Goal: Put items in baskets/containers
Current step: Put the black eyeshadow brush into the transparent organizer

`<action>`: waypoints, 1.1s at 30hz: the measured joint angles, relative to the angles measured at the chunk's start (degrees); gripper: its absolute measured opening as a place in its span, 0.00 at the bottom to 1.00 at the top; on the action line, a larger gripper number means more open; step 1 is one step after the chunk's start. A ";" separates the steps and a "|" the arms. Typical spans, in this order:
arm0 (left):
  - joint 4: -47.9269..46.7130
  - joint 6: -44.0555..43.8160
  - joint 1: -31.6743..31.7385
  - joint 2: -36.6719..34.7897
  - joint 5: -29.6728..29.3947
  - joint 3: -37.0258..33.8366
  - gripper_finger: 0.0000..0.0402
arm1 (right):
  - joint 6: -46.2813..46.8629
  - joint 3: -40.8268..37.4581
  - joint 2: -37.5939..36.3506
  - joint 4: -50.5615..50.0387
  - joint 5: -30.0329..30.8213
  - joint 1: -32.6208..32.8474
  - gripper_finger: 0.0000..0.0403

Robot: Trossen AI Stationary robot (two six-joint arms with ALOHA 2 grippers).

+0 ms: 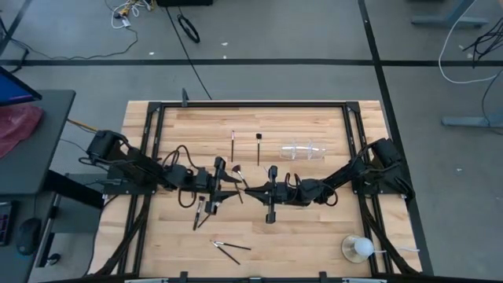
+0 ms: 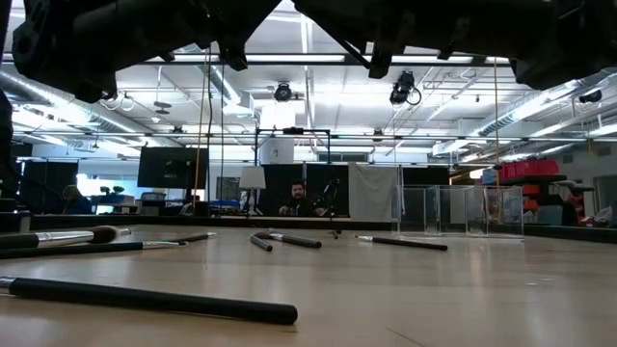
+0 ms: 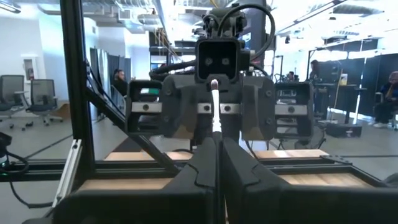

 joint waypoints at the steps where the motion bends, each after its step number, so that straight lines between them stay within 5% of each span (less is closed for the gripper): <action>1: -0.18 0.02 0.00 0.00 0.00 0.00 0.33 | 0.00 0.00 0.00 -0.11 0.00 0.01 0.01; 8: -1.97 0.08 0.00 -0.19 0.92 0.00 0.04 | 0.89 0.00 -0.02 -2.49 0.39 0.00 0.04; 15: -9.06 -1.74 0.02 -0.71 0.79 0.00 0.03 | 6.12 0.06 -0.48 -12.03 2.52 0.02 0.12; 23: -22.98 -10.62 2.40 -2.97 0.98 0.65 0.03 | 20.46 0.11 -10.37 -42.01 4.68 0.00 0.29; 33: -39.82 -13.07 4.52 -2.95 4.57 6.64 0.03 | 19.12 4.23 -6.20 -44.59 1.83 -1.55 0.48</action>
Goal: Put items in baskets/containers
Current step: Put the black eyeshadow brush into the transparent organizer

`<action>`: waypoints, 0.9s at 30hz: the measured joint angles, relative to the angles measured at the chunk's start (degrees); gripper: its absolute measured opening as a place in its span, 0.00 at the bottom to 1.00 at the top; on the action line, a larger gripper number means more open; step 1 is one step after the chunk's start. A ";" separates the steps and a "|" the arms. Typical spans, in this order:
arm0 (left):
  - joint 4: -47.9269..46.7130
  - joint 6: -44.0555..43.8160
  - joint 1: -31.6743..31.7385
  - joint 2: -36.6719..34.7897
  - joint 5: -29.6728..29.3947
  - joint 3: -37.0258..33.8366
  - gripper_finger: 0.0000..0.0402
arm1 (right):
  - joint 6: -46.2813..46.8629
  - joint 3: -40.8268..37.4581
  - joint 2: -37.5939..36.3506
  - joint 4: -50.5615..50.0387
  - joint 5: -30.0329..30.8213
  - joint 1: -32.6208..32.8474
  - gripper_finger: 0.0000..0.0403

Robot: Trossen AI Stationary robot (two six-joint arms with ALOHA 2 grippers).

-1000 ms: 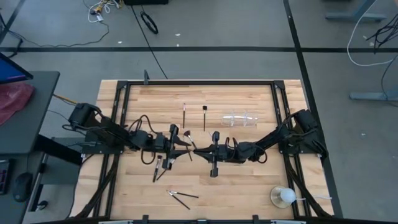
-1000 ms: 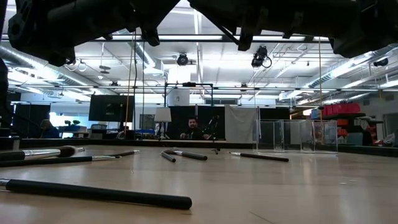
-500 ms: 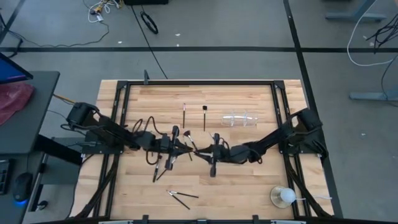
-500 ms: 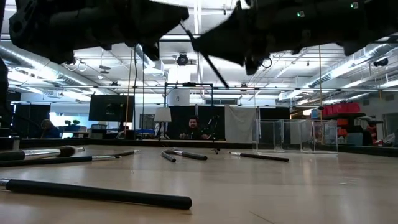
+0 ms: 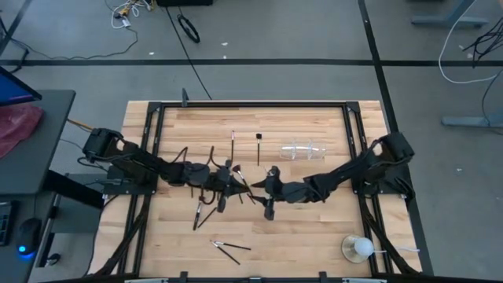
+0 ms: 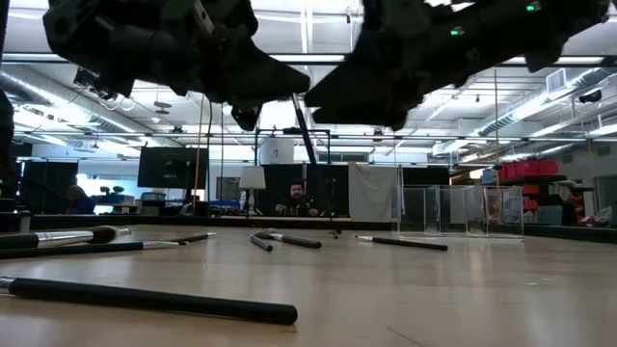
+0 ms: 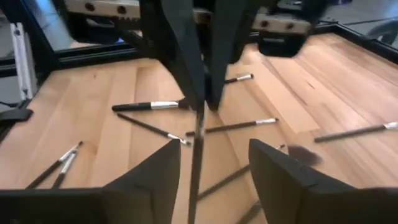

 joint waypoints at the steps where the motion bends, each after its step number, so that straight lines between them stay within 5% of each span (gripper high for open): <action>1: -0.91 0.04 0.00 0.00 0.01 0.26 0.03 | -0.52 1.07 1.18 -0.08 -0.17 -0.02 0.48; 7: -1.47 0.07 0.00 0.02 0.02 0.68 0.04 | -2.81 5.21 5.41 -0.88 -0.41 0.02 0.41; 18: -1.43 0.25 -0.11 0.02 0.43 0.61 0.05 | -1.07 5.26 5.42 -0.52 -0.62 0.21 0.03; 27: -9.17 1.03 0.39 -6.64 0.55 0.68 0.32 | 2.57 1.06 2.20 -0.37 13.12 2.15 0.02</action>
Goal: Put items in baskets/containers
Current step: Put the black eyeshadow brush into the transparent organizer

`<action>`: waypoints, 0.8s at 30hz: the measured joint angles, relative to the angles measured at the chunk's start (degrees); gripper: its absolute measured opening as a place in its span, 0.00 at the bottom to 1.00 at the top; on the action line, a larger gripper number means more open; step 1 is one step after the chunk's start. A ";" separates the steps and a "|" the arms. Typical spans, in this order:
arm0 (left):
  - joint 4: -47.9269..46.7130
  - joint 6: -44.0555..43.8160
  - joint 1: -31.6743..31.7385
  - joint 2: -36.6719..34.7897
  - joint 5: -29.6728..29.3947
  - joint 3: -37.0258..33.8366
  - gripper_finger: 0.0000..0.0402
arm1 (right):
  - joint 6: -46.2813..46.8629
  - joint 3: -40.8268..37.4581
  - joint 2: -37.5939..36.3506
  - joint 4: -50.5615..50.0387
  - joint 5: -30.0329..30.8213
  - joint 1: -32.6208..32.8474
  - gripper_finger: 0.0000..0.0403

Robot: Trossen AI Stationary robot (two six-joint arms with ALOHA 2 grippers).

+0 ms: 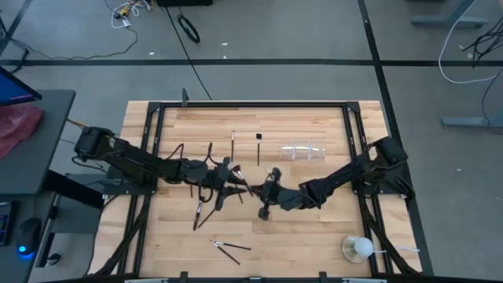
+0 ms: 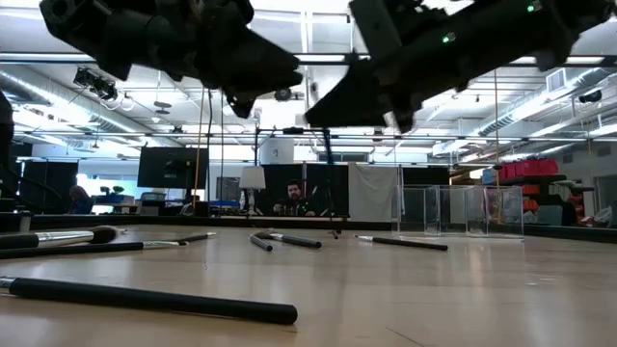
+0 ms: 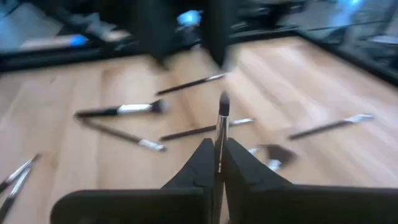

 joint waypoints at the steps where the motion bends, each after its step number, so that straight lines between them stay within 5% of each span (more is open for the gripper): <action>1: -2.63 0.27 -0.02 -1.36 -0.17 -0.03 0.36 | 0.69 -1.49 -1.77 0.02 2.38 0.45 0.03; 10: -3.70 0.13 -1.71 -3.73 -7.89 -4.98 0.48 | 3.88 -20.31 -29.27 -0.55 25.71 2.78 0.03; 15: -0.89 -1.48 -3.55 -2.81 -12.37 -7.46 0.48 | -3.96 -27.07 -45.77 -0.67 37.69 1.75 0.03; 20: -0.16 -1.47 -4.76 -2.61 -15.11 -7.69 0.48 | -10.78 -32.36 -55.64 -0.81 46.25 -0.37 0.03; 24: 0.18 -1.47 -4.76 -2.61 -15.23 -7.69 0.48 | -5.38 -38.00 -58.71 -0.99 46.64 -2.51 0.03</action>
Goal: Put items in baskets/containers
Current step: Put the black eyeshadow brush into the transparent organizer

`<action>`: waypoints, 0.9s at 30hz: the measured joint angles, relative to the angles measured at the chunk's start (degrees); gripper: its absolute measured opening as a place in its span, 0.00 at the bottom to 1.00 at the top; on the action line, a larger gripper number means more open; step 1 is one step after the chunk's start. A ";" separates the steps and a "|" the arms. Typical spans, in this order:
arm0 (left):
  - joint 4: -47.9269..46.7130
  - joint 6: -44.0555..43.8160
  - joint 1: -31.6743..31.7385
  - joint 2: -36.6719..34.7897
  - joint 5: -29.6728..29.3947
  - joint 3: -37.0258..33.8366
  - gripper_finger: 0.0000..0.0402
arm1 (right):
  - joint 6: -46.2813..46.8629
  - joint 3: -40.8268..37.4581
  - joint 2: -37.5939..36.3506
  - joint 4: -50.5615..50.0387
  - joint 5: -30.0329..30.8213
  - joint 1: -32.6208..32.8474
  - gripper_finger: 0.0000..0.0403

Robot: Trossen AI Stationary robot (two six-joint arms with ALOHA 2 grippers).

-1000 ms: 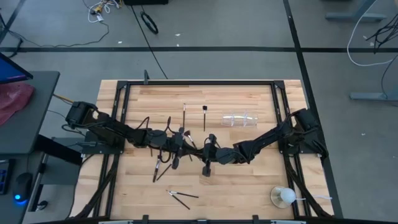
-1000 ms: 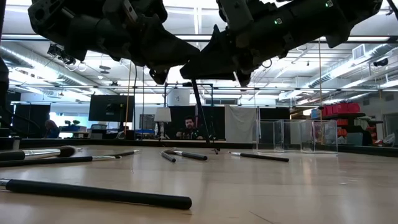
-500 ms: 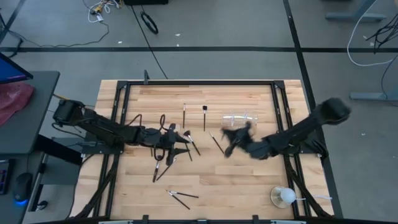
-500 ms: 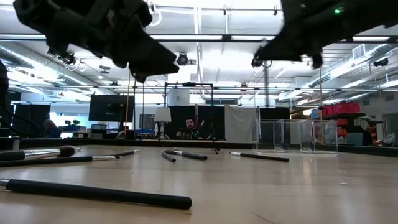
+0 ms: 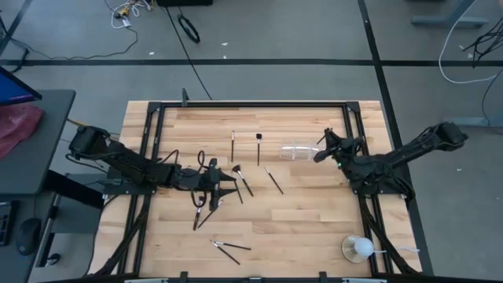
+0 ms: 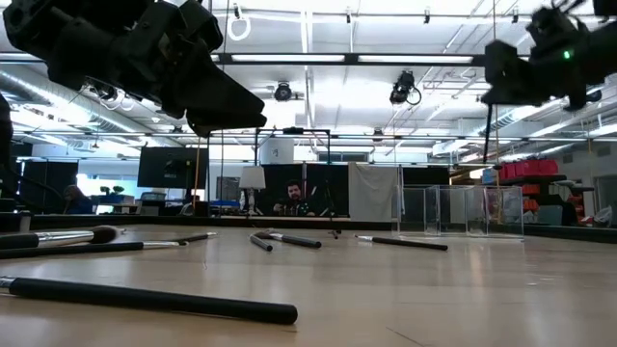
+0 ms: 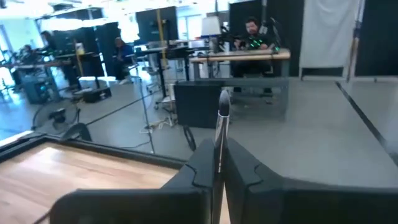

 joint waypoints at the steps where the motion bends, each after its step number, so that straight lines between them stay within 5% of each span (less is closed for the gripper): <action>1: -0.02 -0.01 0.00 0.00 0.00 0.00 0.48 | 1.99 -1.21 -0.08 0.20 -0.19 -0.53 0.03; 13: 0.70 -0.01 0.00 0.00 0.00 0.00 0.48 | 17.45 -8.52 0.89 -1.18 -12.85 -8.09 0.03; 19: 0.91 -0.01 0.00 0.00 0.00 0.00 0.48 | 27.31 -8.53 1.01 -11.43 -22.37 -12.36 0.03; 27: 0.92 -0.01 0.00 0.00 -0.02 0.00 0.48 | 34.11 -8.55 1.01 -18.61 -26.51 -14.17 0.09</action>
